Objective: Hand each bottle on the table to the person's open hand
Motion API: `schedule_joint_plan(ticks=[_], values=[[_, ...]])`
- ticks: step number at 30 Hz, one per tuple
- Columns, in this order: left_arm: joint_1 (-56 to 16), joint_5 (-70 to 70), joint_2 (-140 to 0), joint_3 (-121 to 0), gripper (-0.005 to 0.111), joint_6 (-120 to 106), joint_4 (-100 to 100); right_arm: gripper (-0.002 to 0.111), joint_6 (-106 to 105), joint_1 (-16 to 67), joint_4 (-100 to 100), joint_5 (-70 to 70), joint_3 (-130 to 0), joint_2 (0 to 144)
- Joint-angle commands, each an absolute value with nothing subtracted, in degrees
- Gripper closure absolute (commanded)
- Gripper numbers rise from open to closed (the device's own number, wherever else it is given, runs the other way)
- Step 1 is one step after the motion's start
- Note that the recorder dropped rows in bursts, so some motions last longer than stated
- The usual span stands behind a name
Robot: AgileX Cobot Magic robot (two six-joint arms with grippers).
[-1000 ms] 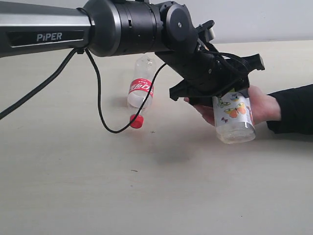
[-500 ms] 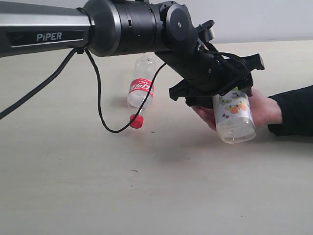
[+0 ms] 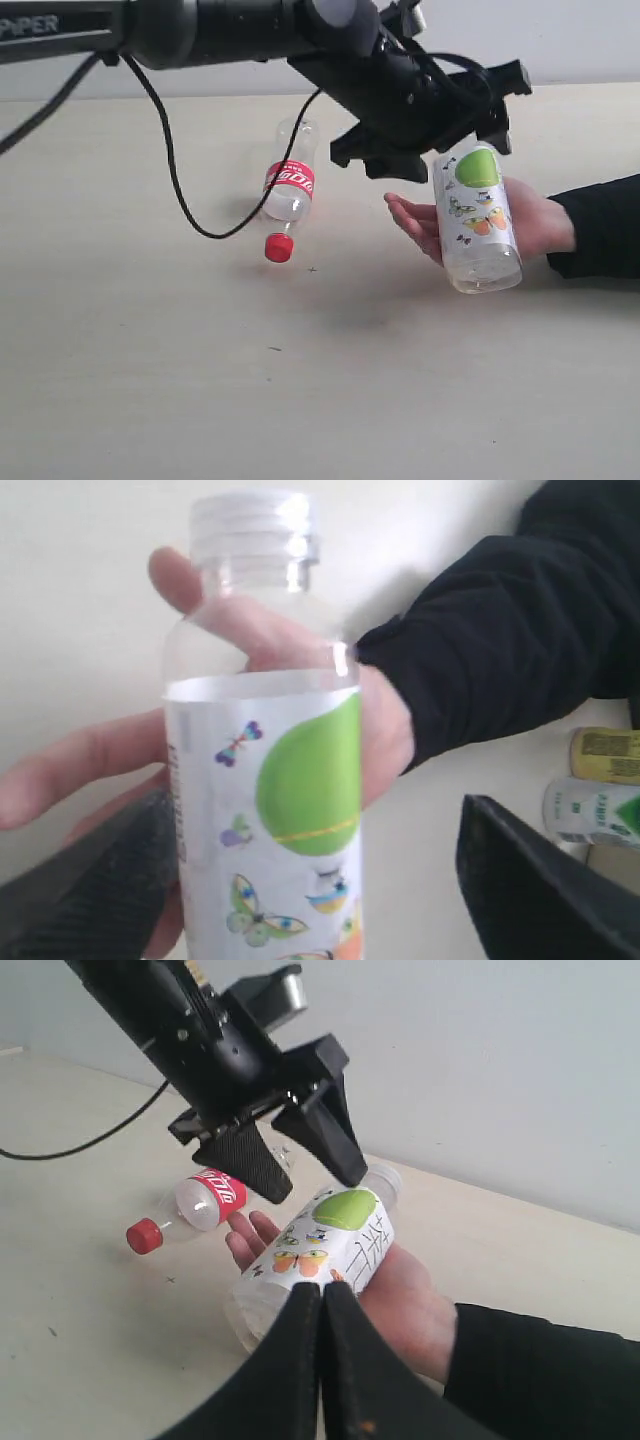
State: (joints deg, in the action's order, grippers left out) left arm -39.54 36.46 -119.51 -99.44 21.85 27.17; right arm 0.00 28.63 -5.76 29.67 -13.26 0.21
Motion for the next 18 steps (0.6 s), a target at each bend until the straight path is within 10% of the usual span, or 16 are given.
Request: schedule_joint_plan(ticks=[1, 5, 18], values=[[-38.0, 38.5, -113.5, -99.9, 0.045, 18.4, 27.0, 0.108, 0.3, 28.7, -6.0, 29.5, -13.0, 0.0], [-36.6, 45.0, -108.0, -99.7, 0.105, 9.8, 24.5, 0.108, 0.3, 28.7, -6.0, 29.5, -13.0, 0.0], [-53.9, -0.9, -67.0, -42.5, 0.106, -17.3, 20.0, 0.108, 0.3, 28.7, -6.0, 29.5, -13.0, 0.0]])
